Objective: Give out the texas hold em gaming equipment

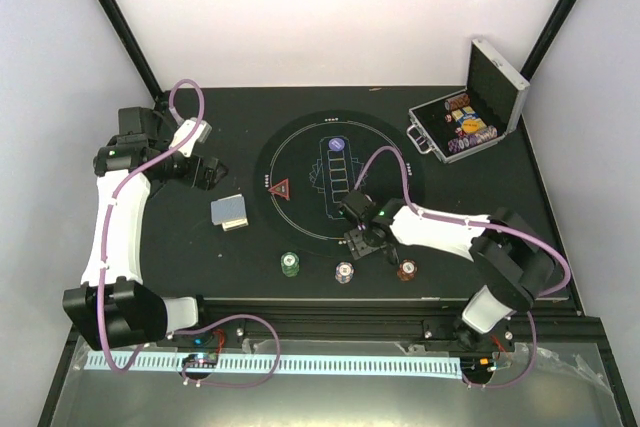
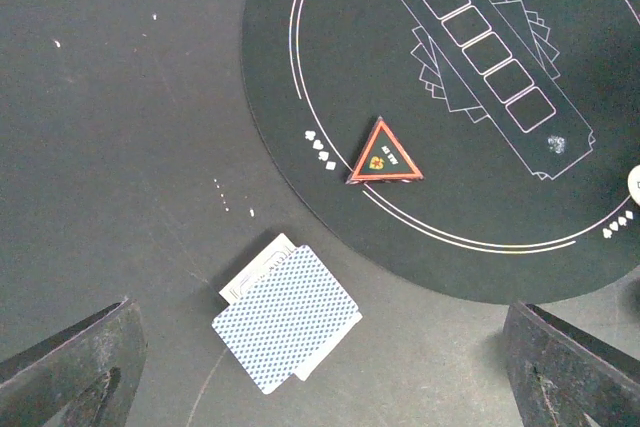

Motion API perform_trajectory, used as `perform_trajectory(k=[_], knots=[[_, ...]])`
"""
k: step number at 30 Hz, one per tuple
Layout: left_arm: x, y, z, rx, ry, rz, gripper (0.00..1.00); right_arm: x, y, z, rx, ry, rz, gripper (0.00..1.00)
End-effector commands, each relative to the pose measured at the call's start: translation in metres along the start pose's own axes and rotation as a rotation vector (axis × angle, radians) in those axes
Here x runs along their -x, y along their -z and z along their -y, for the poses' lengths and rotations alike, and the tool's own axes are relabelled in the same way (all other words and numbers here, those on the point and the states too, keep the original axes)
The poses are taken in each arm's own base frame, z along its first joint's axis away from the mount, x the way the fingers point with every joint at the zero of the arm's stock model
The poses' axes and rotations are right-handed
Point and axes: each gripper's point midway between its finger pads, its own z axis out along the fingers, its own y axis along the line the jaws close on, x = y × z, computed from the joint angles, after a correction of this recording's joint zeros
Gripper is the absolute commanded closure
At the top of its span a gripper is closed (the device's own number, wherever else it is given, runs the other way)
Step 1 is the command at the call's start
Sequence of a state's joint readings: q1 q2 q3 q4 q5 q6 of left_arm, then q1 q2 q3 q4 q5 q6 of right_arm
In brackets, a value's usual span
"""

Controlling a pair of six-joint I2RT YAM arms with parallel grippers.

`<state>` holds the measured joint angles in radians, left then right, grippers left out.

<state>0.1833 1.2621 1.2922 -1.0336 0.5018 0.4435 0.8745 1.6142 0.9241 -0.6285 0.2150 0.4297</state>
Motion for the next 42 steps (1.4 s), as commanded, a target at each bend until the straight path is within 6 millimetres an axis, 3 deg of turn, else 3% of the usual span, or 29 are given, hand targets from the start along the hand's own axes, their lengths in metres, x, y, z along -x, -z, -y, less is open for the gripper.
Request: perform_trajectory(k=[1, 13, 20, 29, 37, 42], knots=[[0.007, 0.01, 0.006, -0.015, -0.016, 0.024, 0.01, 0.006, 0.005, -0.004, 0.028, -0.06, 0.065, 0.2], [0.007, 0.012, 0.006, -0.012, -0.019, 0.021, 0.01, 0.008, -0.013, -0.003, -0.015, -0.035, 0.033, 0.3], [0.008, 0.016, 0.006, 0.001, -0.027, 0.025, 0.01, 0.004, -0.022, 0.021, -0.06, -0.083, 0.018, 0.38], [0.007, 0.017, 0.005, 0.011, -0.035, 0.025, 0.01, 0.014, -0.024, 0.052, -0.098, -0.14, 0.019, 0.43], [0.007, 0.018, 0.005, 0.015, -0.037, 0.026, 0.01, 0.037, -0.009, 0.059, -0.143, -0.132, 0.062, 0.42], [0.005, 0.017, 0.001, 0.04, -0.031, 0.012, 0.01, 0.057, 0.025, 0.048, -0.119, -0.111, 0.123, 0.23]])
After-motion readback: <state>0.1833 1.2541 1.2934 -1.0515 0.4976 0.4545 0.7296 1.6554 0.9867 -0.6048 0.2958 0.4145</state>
